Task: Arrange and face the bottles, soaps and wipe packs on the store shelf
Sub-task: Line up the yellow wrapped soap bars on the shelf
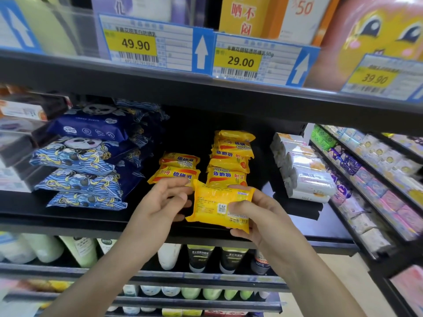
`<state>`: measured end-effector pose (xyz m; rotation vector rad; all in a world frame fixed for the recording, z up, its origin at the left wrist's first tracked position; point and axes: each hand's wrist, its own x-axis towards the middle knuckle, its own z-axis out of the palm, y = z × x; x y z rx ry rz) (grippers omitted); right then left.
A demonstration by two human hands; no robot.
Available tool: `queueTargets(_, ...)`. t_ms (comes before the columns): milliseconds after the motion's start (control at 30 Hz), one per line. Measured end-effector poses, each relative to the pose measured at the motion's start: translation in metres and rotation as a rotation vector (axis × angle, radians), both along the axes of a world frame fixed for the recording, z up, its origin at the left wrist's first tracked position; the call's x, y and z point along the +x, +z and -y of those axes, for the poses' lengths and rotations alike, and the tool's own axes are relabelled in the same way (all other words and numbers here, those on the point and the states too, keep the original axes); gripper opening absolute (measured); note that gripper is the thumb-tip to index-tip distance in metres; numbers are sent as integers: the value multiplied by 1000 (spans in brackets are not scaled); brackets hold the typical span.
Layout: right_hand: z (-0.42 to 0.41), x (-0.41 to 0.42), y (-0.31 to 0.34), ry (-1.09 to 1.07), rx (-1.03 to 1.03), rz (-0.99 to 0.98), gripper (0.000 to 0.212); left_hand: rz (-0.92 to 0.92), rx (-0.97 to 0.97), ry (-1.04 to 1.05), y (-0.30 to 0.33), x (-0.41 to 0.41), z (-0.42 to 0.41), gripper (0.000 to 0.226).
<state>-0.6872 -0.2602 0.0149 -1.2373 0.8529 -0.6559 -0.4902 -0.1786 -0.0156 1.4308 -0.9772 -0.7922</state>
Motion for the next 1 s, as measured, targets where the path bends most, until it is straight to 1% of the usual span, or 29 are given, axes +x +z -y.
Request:
queueTargets(100,-3,-1,0,3,-84,14,26,-38,72,9,5,-3,-1,24)
queueTargets(200,-4,-2,-2,-29,-139,37,28,-80,124,5,8,-2,-1,20)
queueTargets(300,-5,-4,-3,-39,-197,28,32,-62,176,5,8,0,0,19)
queueTargets(433,-7,-5,-6,-44,-273,42,35,-140,247,-18,10,0,0,24)
queueTargets(567,-8,-5,-10,1,-418,18,38,-271,325,-70,17,-5,0,36)
queueTargets(700,-9,-4,-15,21,-545,15,31,-304,390,-72,23,-10,1,51)
queueTargets(800,-12,-4,-19,42,-625,16,35,-327,403,-112,26,-13,-1,55)
queueTargets(933,-13,-4,-25,63,-704,-10,40,-397,374,-201,28,-12,-4,47)
queueTargets(1000,-13,-5,-26,73,-778,-46,42,-448,326,-216,26,-11,-5,48)
